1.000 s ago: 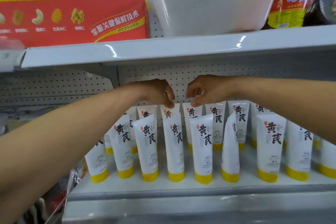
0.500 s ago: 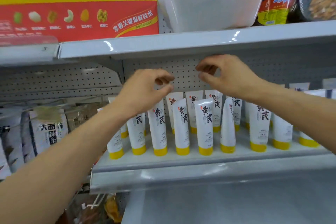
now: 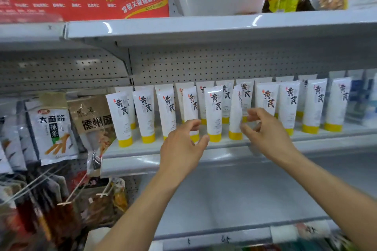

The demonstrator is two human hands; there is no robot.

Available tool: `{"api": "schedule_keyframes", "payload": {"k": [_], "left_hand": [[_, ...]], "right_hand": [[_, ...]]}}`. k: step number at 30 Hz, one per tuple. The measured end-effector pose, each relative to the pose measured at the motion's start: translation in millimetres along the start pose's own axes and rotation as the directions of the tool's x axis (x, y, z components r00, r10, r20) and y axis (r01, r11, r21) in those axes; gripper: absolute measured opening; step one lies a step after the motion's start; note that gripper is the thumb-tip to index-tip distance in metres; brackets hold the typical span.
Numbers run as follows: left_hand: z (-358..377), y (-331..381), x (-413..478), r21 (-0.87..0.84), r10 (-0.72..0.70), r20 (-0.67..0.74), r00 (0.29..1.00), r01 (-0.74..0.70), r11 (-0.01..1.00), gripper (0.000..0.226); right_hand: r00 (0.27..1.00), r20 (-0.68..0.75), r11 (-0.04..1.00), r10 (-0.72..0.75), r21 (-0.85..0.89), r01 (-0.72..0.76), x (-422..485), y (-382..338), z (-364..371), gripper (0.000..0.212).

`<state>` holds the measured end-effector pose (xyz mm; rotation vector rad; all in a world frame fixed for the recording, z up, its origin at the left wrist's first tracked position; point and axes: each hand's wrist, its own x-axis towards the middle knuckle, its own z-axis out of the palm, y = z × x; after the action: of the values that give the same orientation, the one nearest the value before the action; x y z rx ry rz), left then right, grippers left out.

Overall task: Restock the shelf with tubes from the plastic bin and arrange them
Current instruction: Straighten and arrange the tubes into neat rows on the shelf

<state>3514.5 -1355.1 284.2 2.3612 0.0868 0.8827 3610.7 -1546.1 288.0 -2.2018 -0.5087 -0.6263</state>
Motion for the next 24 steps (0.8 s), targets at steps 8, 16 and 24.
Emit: {"api": "schedule_keyframes", "payload": {"k": [8, 16, 24], "left_hand": [[32.8, 11.6, 22.1, 0.128, -0.148, -0.008, 0.989, 0.148, 0.981, 0.046], [52.1, 17.0, 34.5, 0.008, -0.244, 0.031, 0.969, 0.244, 0.970, 0.041], [64.0, 25.7, 50.6, 0.204, -0.265, -0.015, 0.964, 0.262, 0.943, 0.058]], "right_hand": [[0.986, 0.118, 0.977, 0.117, -0.191, -0.093, 16.8, -5.5, 12.8, 0.041], [0.977, 0.114, 0.959, 0.183, -0.242, -0.151, 25.7, -2.0, 22.9, 0.034], [0.986, 0.056, 0.956, 0.158, -0.258, -0.138, 25.7, 2.3, 22.9, 0.053]]}}
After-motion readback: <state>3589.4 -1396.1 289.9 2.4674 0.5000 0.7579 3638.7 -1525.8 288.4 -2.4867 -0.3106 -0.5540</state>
